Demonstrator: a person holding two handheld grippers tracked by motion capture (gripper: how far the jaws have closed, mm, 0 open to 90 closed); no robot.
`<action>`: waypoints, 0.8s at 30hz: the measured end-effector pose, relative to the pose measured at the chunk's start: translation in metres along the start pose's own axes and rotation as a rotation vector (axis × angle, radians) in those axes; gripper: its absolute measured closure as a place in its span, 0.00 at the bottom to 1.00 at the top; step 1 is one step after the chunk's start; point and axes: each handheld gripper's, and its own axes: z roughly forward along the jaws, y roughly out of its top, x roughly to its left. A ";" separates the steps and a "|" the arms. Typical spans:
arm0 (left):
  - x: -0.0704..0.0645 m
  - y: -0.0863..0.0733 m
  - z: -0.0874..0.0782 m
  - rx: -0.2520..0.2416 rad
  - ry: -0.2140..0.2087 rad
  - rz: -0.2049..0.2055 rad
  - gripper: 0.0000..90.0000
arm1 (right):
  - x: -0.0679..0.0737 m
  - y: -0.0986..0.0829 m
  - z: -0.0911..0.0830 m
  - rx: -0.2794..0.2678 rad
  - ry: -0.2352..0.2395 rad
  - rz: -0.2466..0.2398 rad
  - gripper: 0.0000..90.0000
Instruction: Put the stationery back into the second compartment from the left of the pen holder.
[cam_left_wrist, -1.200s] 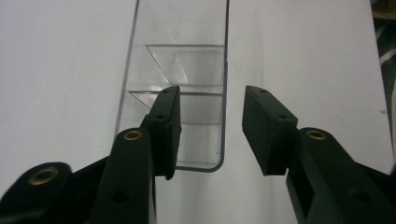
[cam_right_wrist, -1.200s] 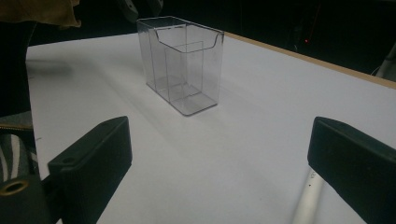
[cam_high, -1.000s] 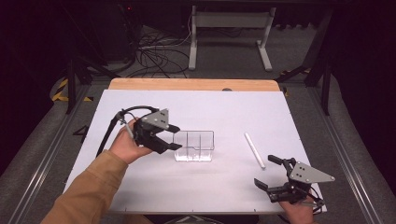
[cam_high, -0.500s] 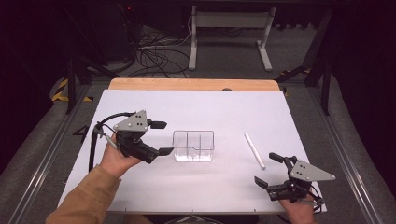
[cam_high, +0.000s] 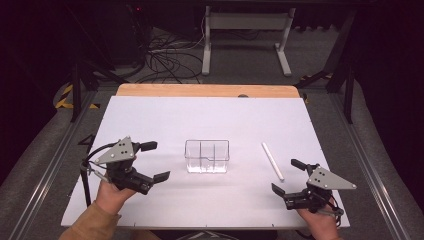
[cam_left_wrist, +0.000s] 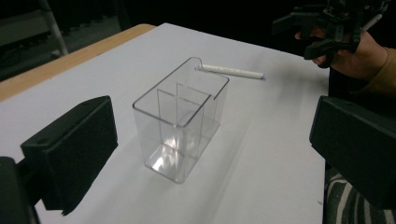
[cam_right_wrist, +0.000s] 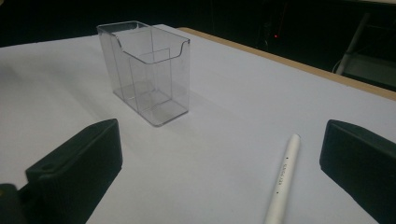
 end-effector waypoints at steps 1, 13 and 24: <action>-0.001 -0.004 -0.001 -0.007 0.006 -0.009 0.02 | 0.000 0.001 0.000 -0.002 -0.016 0.008 0.00; -0.005 -0.039 -0.028 -0.067 0.131 -0.027 0.02 | 0.000 0.015 0.012 0.036 -0.051 0.044 0.04; -0.009 -0.052 -0.025 -0.074 0.145 -0.038 0.02 | -0.006 0.032 0.019 0.103 -0.043 0.049 0.18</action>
